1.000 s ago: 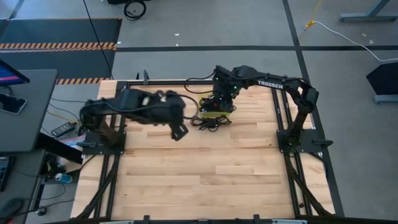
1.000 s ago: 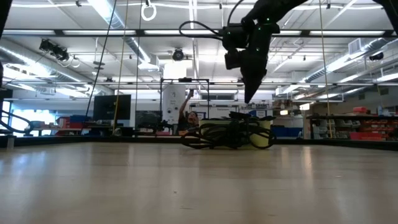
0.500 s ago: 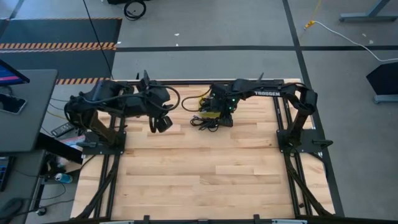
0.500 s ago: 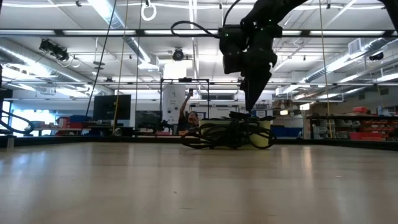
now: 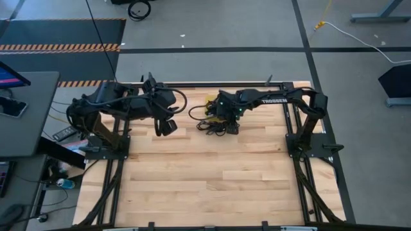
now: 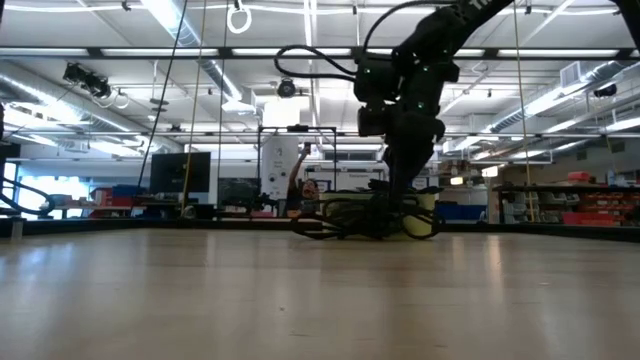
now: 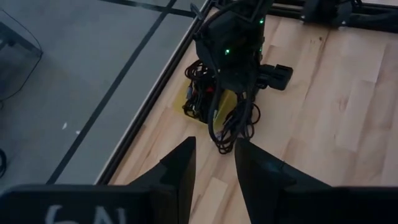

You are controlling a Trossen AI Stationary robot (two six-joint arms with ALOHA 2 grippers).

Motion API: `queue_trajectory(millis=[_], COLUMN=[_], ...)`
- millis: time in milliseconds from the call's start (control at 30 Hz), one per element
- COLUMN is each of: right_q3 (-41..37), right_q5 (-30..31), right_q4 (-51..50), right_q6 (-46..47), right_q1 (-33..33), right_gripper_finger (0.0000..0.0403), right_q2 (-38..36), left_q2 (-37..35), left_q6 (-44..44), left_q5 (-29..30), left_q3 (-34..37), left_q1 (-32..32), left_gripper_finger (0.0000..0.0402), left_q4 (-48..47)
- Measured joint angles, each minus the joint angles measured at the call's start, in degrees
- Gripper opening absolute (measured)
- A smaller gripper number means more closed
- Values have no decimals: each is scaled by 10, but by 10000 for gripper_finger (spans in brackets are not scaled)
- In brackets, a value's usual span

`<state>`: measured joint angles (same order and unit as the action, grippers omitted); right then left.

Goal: Pick and place USB-C Cables
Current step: Put the black charger cable into the yellow bin

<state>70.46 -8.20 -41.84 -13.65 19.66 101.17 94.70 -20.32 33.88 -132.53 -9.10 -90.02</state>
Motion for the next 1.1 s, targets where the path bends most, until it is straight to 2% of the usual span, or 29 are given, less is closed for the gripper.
queue_trajectory(millis=[433,500,567,733,867,1100], right_q3=[-67,-67,-67,-64,-29,95], right_q5=[-6,-5,-13,-81,-82,-23], right_q4=[52,55,55,47,15,-44], right_q6=[1,2,6,43,50,5], right_q1=[0,0,0,-5,-19,-32], right_gripper_finger=[200,184,151,26,21,21], right_q2=[-1,-1,-1,-1,-13,-61], left_q2=[0,0,0,0,0,0], left_q6=[1,1,1,1,1,1], left_q5=[0,0,0,0,0,0], left_q3=[0,0,0,0,0,0], left_q1=[0,0,0,0,0,0], left_gripper_finger=[119,119,119,119,119,119], left_q4=[0,0,0,0,0,0])
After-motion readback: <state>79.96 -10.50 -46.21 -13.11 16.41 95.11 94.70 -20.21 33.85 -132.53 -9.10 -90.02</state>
